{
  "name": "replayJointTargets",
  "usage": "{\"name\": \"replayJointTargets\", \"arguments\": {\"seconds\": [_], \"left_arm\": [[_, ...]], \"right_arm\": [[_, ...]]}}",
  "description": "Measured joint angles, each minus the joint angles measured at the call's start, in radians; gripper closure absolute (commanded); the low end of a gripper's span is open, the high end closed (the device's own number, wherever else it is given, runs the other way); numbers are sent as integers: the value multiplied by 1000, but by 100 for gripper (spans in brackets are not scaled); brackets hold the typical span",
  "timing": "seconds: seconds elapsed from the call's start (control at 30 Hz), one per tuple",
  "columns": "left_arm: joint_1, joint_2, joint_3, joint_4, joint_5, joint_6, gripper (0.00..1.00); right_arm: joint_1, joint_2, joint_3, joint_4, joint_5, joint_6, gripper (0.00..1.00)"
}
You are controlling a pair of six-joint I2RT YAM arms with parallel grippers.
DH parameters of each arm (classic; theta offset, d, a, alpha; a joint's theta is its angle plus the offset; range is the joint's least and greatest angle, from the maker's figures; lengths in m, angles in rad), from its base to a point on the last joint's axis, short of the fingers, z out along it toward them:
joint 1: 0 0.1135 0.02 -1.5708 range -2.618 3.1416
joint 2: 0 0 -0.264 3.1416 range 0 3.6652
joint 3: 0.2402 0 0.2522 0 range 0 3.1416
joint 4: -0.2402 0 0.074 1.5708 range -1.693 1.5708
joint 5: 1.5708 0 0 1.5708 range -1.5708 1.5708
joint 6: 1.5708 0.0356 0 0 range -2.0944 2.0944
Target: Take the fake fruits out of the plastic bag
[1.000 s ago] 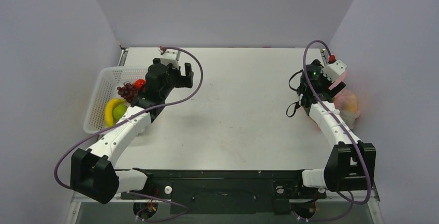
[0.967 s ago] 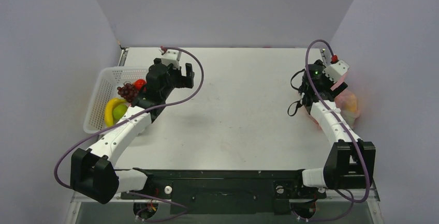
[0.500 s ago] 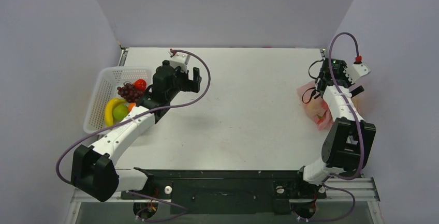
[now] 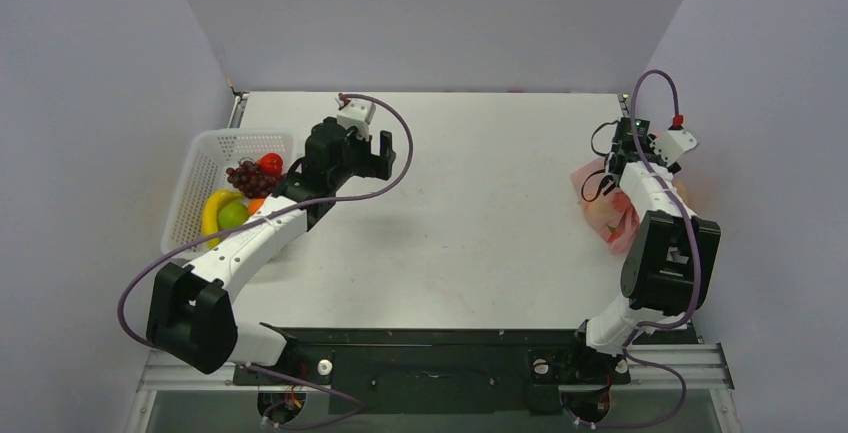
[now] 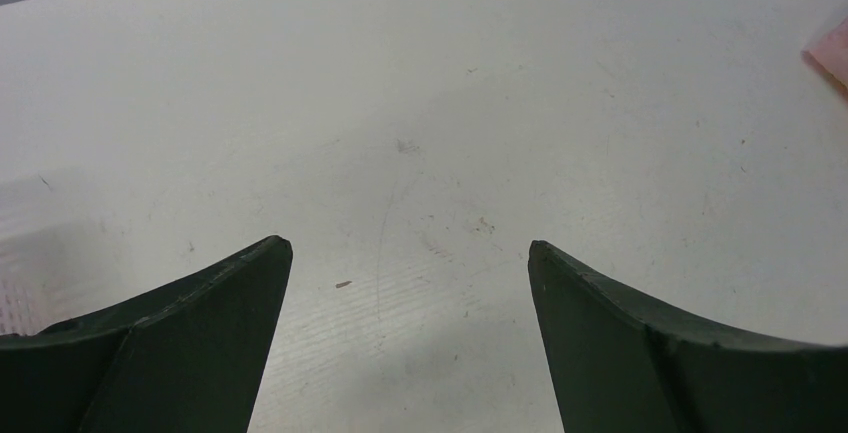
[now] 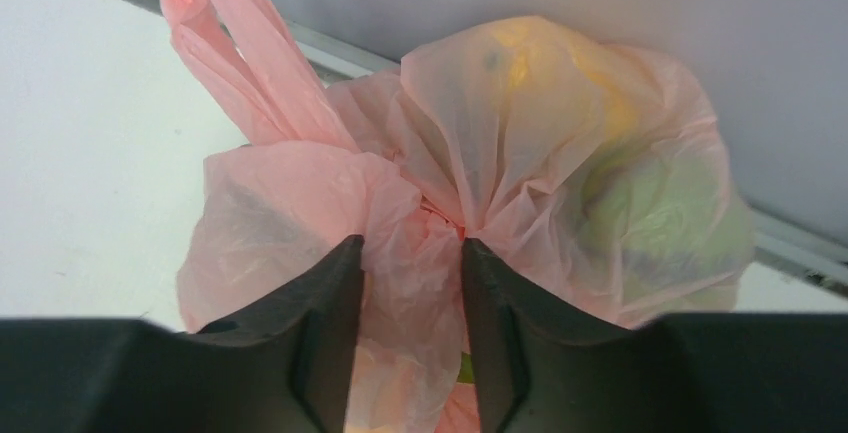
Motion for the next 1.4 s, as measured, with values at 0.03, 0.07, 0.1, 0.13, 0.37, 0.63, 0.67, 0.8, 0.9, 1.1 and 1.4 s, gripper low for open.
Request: {"name": "replayJointTargets", "arguments": {"seconds": [0.03,0.07,0.1,0.13,0.37,0.63,0.67,0.8,0.9,1.1,1.4], "left_arm": [[-3,9,0,-2,2,0,13],[-6,18,0,-3,1,0,14],[-14,28,0,-3,0,2,15],[-25,37,0,-4,-2,3,16],[-190,132,0,25,1,29,17],[-361,570,306,151,56,-30,17],[-376,633,378,164,59,-33,17],[-445,873,677,232,78,-45,16],[-483,978,789,288,98,-48,14],[-521,1125,921,335,129,-50,11],[-521,1142,887,488,123,-82,11]], "right_arm": [[1,2,-2,1,-13,2,75],[3,1,-8,5,-27,3,77],[7,-1,-15,10,-34,5,79],[10,-3,-30,22,-42,5,80],[58,-77,-172,119,-117,-35,94],[73,-129,-229,212,-215,-33,100],[73,-140,-241,216,-222,-29,100],[78,-218,-292,217,-238,-6,100],[95,-277,-317,216,-240,1,100],[117,-338,-356,217,-271,3,100],[187,-369,-402,226,-325,-13,97]]}}
